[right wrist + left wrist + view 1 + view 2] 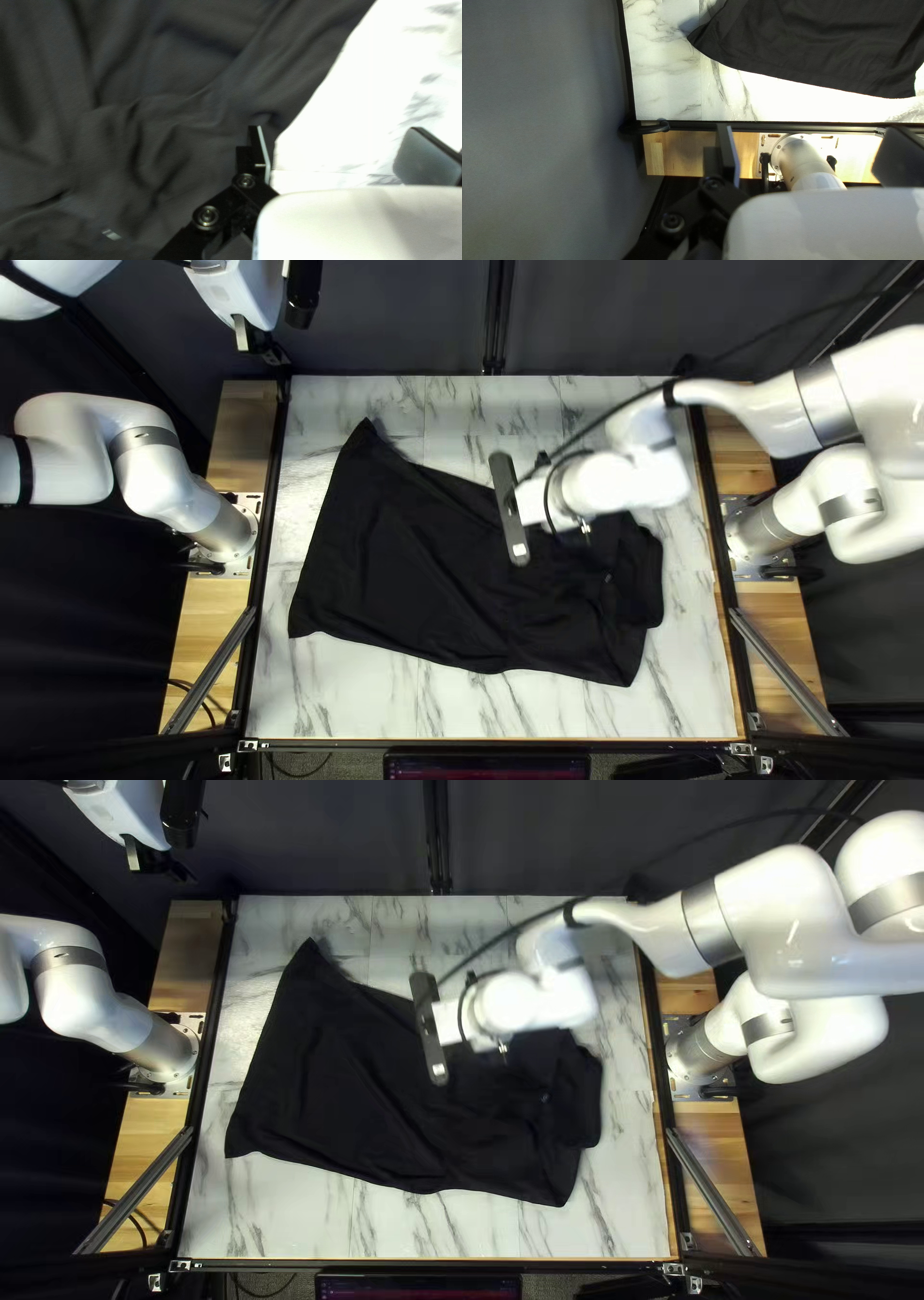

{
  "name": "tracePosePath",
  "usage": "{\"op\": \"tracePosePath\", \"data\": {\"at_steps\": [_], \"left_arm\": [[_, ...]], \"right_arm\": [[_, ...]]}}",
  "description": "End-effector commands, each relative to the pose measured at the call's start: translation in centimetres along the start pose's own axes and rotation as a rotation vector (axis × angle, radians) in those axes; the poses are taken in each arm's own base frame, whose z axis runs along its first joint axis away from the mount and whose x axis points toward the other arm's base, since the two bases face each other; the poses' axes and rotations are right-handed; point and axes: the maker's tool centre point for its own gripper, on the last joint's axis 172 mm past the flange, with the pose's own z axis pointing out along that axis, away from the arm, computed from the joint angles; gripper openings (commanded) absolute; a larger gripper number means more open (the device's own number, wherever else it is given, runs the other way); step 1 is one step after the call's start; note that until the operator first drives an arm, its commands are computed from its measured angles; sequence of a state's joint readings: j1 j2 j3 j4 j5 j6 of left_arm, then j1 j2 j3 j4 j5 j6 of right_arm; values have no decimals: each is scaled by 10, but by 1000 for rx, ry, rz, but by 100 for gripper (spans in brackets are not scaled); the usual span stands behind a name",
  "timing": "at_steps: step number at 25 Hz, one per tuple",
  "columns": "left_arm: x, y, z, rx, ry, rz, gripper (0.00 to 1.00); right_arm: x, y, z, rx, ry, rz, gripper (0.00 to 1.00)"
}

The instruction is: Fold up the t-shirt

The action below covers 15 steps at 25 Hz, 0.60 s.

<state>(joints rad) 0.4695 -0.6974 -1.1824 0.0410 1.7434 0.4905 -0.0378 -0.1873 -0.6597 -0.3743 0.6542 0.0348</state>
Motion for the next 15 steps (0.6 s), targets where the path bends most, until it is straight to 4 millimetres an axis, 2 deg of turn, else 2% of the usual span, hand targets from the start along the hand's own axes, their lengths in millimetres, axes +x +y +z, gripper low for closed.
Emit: {"op": "tracePosePath", "data": {"at_steps": [1,3,4,5,6,10,12,15], "left_arm": [[0,0,0,0,0,0,100],[0,0,0,0,0,0,100],[0,0,0,0,0,0,100],[0,0,0,0,0,0,100],[0,0,0,0,0,0,100],[0,0,0,0,0,0,100],[0,0,0,0,0,0,100],[0,0,0,0,0,0,100]], "right_arm": [[-39,15,-54,85,22,39,100],[-57,23,-80,121,26,50,100],[-61,25,-87,130,26,54,100],[-77,30,-108,153,27,71,100],[-86,31,-121,165,24,85,100],[-125,25,-172,192,25,141,100],[-141,20,-184,205,32,163,100],[-143,18,-185,208,32,166,100]]}}
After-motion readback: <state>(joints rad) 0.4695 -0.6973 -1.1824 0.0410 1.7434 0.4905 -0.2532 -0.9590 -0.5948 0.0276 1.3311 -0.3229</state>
